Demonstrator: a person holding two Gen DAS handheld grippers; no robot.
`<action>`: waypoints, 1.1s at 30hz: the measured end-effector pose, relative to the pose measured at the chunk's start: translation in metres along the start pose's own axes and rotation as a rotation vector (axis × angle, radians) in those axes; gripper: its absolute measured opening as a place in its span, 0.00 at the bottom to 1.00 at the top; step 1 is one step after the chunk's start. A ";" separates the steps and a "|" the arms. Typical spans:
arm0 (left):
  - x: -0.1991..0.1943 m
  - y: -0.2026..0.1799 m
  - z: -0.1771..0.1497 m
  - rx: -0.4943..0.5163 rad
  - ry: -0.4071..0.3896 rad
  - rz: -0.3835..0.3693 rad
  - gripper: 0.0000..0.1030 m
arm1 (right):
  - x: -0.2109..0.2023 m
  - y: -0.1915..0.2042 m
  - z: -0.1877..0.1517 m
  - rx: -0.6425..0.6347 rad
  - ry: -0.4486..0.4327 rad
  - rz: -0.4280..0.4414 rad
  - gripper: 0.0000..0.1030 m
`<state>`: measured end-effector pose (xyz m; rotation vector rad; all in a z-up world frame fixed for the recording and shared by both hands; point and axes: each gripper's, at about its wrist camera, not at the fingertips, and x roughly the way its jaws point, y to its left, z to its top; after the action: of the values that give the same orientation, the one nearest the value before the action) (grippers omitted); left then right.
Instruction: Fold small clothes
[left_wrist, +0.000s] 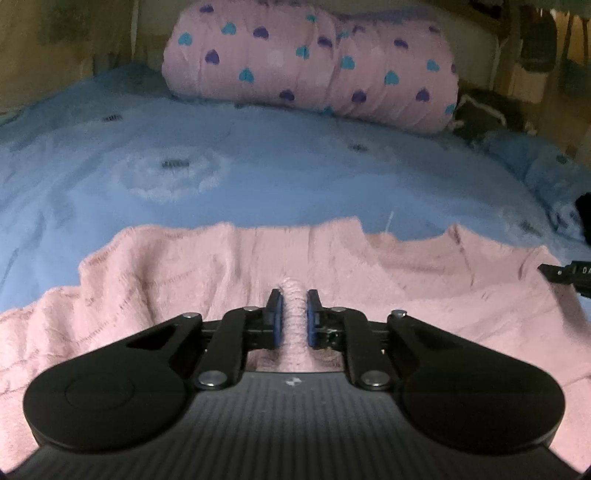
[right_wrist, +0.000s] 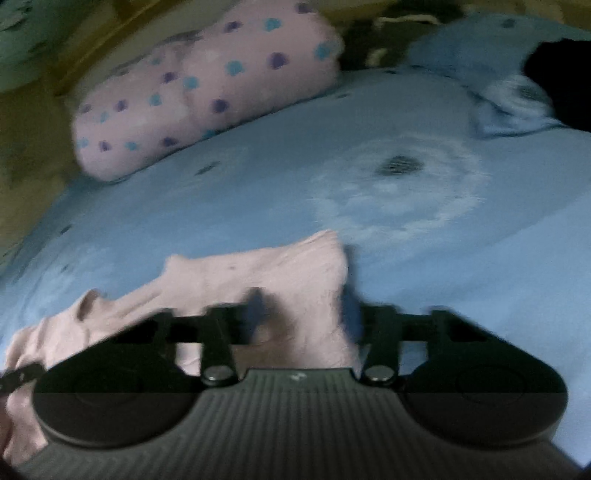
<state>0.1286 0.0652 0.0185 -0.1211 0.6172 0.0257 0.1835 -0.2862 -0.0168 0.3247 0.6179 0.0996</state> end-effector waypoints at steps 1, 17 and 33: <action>-0.007 -0.002 0.002 0.012 -0.035 0.013 0.14 | -0.004 0.002 0.000 0.000 -0.032 -0.001 0.18; 0.014 0.008 0.003 0.054 0.031 0.130 0.27 | -0.012 -0.005 0.009 0.018 -0.060 -0.147 0.14; 0.011 0.012 -0.002 0.146 0.113 0.212 0.68 | -0.009 0.029 -0.009 -0.096 0.074 -0.082 0.11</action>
<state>0.1352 0.0769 0.0091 0.0853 0.7408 0.1791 0.1711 -0.2576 -0.0091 0.2027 0.6962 0.0626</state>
